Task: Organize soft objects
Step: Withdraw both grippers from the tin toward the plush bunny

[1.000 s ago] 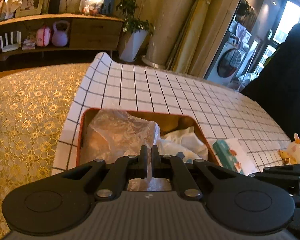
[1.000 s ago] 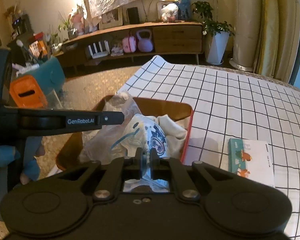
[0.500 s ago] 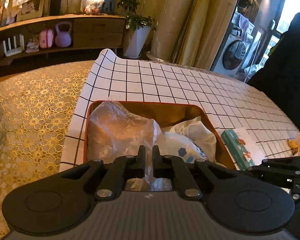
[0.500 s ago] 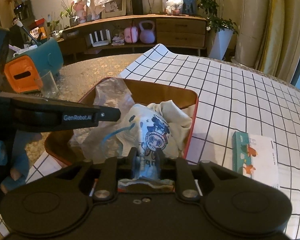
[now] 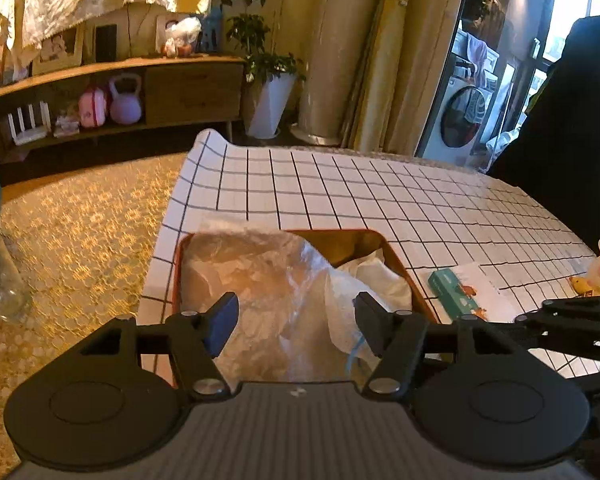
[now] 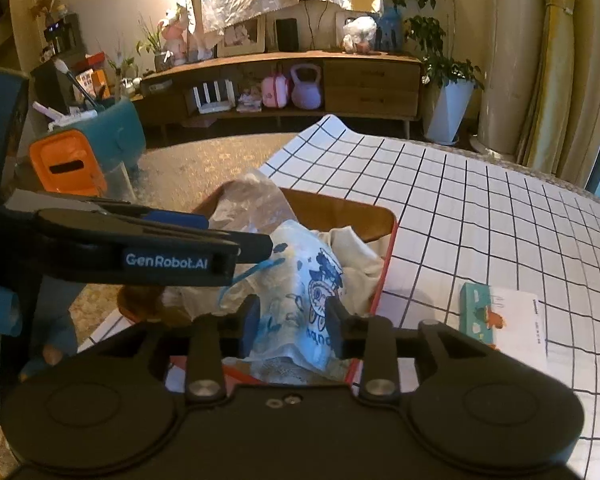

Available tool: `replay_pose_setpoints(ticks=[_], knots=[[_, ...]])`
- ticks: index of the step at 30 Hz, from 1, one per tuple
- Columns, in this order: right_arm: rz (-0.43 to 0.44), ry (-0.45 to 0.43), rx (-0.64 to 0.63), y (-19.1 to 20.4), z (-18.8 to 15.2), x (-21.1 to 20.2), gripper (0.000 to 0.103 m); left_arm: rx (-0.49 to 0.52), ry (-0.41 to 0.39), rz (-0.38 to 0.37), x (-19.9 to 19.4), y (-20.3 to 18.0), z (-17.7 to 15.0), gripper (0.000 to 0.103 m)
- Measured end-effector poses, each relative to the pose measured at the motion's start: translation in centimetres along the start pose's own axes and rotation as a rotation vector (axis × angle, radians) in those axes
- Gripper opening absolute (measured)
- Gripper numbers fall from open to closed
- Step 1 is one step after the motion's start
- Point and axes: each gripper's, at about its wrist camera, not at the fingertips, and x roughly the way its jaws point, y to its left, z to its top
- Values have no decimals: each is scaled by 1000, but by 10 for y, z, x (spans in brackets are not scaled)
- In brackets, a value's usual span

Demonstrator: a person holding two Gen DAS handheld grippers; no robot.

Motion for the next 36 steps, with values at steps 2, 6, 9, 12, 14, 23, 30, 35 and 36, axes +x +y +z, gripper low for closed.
replay_pose_setpoints(ticks=[2, 6, 9, 12, 14, 23, 30, 35, 36], knots=[[4, -10, 4, 0, 1, -8, 39, 13, -10, 4, -7, -4, 2, 65], [7, -36, 12, -1, 1, -29, 45, 42, -31, 6, -22, -15, 5, 65], [3, -58, 20, -4, 0, -46, 46, 55, -43, -3, -32, -26, 7, 65], [-2, -83, 32, -11, 0, -64, 48, 67, -59, -16, -43, -39, 10, 65], [-5, -96, 44, -16, -1, -76, 49, 86, -70, -20, -51, -50, 11, 66], [-42, -161, 65, -38, -12, -132, 63, 139, -94, -103, -77, -102, 8, 75], [-92, -204, 96, -68, -29, -170, 70, 169, -84, -174, -81, -151, 2, 81], [-131, -225, 148, -98, -49, -196, 79, 172, -58, -241, -73, -186, -4, 84], [-143, -227, 157, -106, -53, -200, 80, 171, -55, -255, -71, -193, -5, 86]])
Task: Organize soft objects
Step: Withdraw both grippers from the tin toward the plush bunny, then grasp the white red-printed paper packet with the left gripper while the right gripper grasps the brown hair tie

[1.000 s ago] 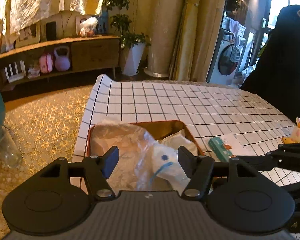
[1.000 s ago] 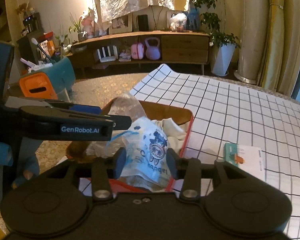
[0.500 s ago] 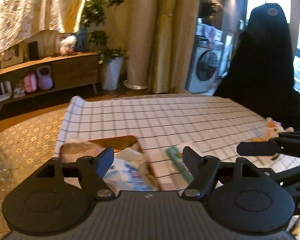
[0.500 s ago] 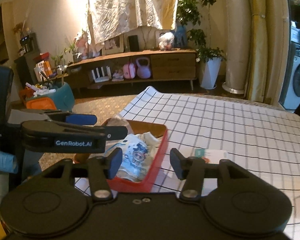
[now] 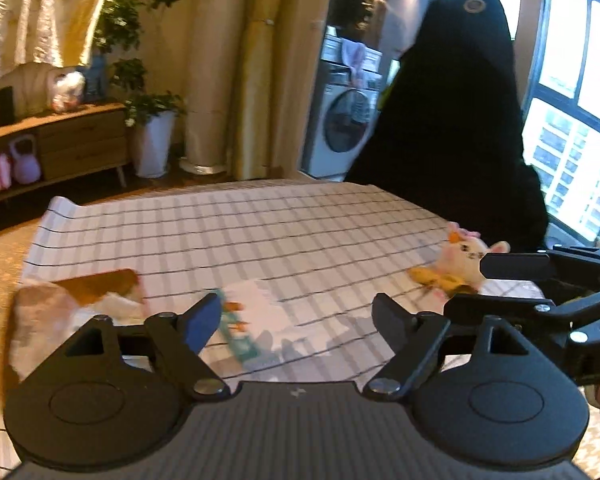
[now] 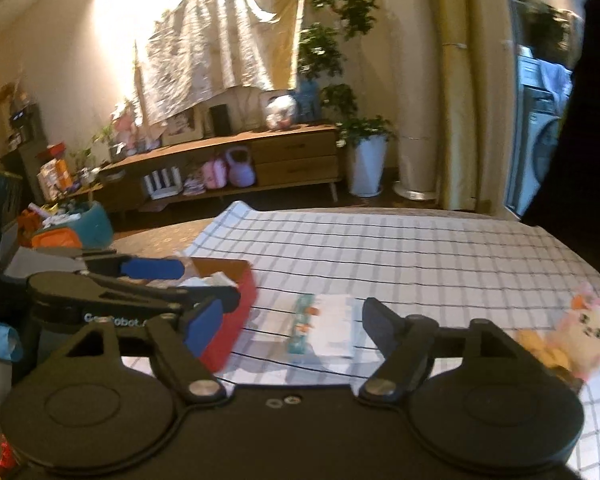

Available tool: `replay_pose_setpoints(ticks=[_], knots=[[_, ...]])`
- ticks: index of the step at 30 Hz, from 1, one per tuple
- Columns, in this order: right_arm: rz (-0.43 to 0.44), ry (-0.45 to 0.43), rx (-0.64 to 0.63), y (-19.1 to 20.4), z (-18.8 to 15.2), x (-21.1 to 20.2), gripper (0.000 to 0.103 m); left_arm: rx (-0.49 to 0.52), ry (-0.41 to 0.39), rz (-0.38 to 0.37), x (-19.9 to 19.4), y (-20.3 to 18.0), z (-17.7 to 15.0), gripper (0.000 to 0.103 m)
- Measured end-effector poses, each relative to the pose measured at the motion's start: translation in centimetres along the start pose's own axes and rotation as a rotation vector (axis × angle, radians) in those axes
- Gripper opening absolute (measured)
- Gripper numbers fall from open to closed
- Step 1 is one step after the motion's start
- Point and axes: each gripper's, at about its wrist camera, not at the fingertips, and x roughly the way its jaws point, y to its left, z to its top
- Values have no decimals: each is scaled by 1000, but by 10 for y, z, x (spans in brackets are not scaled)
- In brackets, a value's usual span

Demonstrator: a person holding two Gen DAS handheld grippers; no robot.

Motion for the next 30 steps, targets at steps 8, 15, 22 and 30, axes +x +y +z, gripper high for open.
replay_pose_setpoints(ticks=[8, 15, 22, 30], knots=[[-126, -7, 48, -68, -23, -29, 89, 29, 20, -92, 34, -51, -3, 95], [-236, 8, 82, -124, -48, -46, 89, 56, 32, -147, 71, -85, -3, 99], [-304, 41, 101, -167, -65, -52, 89, 132, 62, -237, 113, -115, -7, 103], [-331, 102, 104, -202, -79, -31, 87, 133, 157, -276, 169, -139, -12, 103]])
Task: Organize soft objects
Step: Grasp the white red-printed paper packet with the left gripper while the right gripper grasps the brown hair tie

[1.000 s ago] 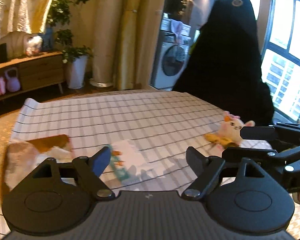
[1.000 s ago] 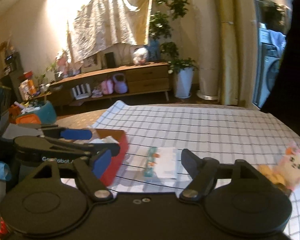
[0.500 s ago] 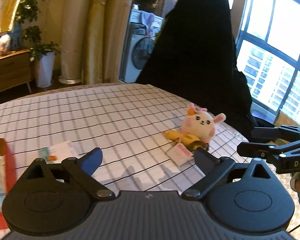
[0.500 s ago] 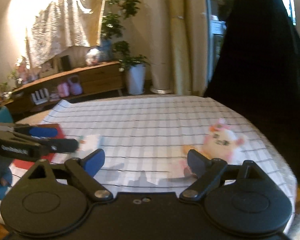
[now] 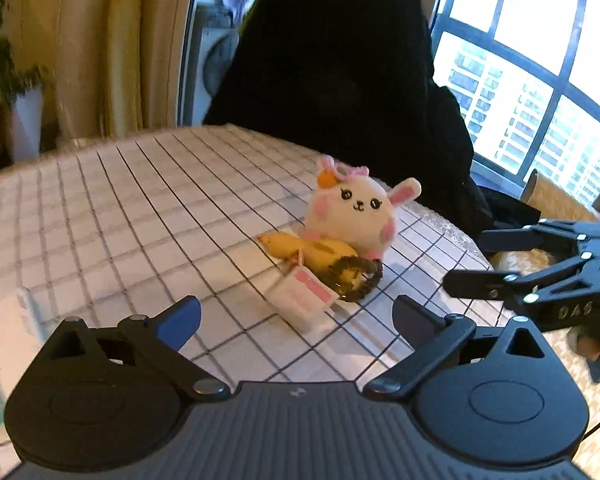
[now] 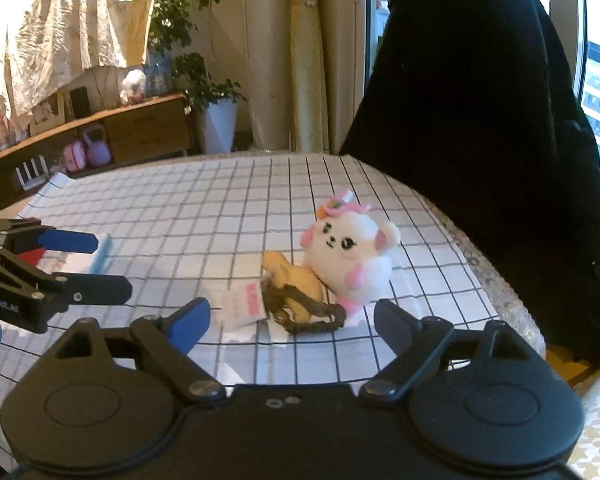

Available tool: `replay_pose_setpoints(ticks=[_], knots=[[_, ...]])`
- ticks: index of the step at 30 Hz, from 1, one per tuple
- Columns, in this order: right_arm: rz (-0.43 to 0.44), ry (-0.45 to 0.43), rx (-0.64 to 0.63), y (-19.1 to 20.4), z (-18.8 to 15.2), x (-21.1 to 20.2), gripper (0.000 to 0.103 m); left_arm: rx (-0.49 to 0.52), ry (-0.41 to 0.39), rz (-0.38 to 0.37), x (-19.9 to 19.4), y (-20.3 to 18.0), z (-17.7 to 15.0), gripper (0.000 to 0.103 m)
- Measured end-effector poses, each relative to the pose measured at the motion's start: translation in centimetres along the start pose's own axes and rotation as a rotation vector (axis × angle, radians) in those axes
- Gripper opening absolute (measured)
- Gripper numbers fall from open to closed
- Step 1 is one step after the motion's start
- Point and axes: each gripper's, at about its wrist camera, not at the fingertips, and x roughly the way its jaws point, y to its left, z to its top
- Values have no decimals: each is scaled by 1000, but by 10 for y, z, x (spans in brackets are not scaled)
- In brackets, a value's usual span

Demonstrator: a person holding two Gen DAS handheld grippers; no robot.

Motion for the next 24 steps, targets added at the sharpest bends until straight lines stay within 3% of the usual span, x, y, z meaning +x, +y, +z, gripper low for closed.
replay_pose_setpoints(ticks=[14, 24], knots=[[19, 94, 1, -18, 1, 74, 64, 212, 23, 4, 79, -18, -10, 103], [-3, 139, -24, -13, 1, 104, 43, 208, 41, -9, 113, -5, -12, 100]])
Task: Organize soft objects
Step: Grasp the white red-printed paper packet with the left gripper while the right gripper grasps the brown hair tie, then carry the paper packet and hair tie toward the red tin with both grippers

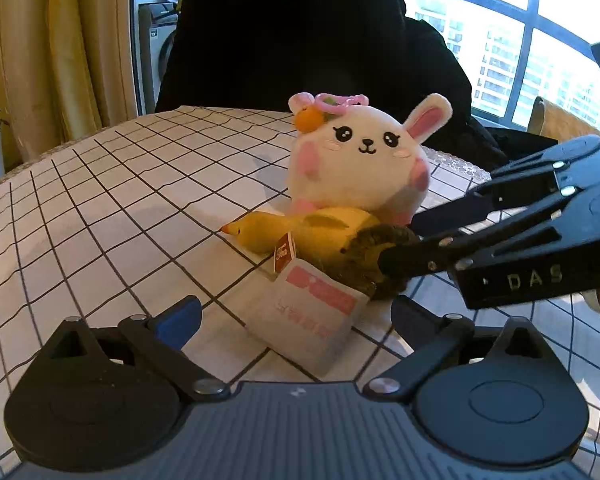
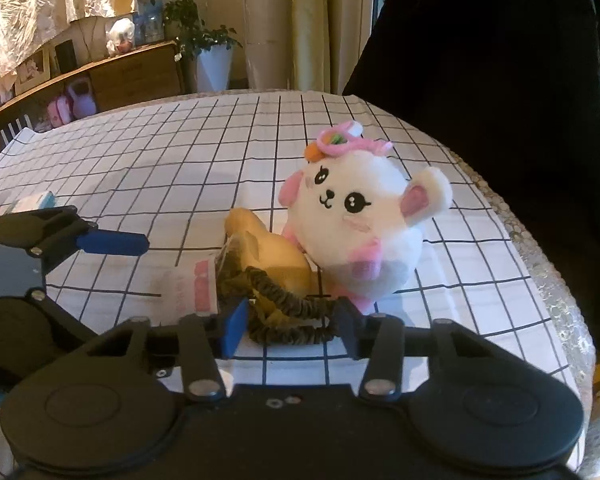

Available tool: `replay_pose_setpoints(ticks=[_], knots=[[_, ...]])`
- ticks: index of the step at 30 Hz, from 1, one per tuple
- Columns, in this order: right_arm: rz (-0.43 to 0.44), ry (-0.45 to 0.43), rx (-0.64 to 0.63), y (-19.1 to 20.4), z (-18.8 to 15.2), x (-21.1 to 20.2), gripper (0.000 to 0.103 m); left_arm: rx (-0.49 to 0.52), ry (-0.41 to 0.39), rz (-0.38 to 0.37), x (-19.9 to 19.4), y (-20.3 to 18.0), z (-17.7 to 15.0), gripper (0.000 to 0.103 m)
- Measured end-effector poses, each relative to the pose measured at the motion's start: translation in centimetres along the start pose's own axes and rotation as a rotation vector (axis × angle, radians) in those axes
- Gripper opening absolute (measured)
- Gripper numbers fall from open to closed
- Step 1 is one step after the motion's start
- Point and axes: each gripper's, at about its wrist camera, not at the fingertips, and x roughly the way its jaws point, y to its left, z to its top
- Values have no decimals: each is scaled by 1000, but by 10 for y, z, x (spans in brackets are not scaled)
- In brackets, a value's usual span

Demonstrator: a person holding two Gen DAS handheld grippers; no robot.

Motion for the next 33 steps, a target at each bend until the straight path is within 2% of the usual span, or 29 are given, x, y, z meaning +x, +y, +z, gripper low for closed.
replay_pose_setpoints(ticks=[1, 3, 5, 10, 14, 16, 22, 33], knots=[[-1, 2, -3, 0, 0, 1, 40, -2, -1, -9, 2, 1, 0, 97], [-5, 0, -7, 1, 0, 2, 40, 1, 6, -21, 5, 1, 0, 82], [-4, 3, -7, 2, -1, 2, 33, 17, 4, -19, 5, 0, -1, 75], [-8, -1, 0, 2, -1, 2, 26, 2, -1, -40, 1, 2, 0, 55], [-11, -10, 16, 2, -1, 0, 20, 15, -4, -32, -3, 0, -1, 51], [-16, -18, 25, 2, -1, -2, 17, 5, -5, -31, -4, 0, -1, 44], [-27, -56, 52, 1, -5, -16, 7, -38, 9, -28, -11, 1, -2, 43], [-14, -112, 66, 13, -7, -55, 6, -83, -3, -15, -49, -5, 4, 43]])
